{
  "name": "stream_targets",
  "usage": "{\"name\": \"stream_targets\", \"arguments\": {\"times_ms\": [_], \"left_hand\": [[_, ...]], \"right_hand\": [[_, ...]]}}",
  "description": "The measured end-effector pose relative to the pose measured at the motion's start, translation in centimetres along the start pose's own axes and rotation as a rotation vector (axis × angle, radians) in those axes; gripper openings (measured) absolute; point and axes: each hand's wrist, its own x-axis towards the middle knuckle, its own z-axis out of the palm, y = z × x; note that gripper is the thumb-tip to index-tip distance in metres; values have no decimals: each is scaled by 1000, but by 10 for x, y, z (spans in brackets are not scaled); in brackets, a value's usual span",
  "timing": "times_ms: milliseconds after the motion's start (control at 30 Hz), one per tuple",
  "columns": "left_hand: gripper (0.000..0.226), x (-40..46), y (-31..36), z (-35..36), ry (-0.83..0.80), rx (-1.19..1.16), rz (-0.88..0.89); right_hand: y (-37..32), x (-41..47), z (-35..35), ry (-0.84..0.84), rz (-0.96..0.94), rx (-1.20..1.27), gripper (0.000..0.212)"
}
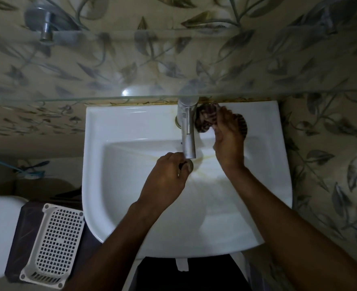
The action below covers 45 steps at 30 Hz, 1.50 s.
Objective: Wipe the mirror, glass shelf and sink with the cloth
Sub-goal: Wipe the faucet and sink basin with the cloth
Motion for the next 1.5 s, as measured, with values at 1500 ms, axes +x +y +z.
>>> {"name": "stream_targets", "arguments": {"times_ms": [1500], "left_hand": [[38, 10, -36, -20, 52, -81, 10]], "right_hand": [[-31, -6, -3, -195, 72, -123, 83]]}}
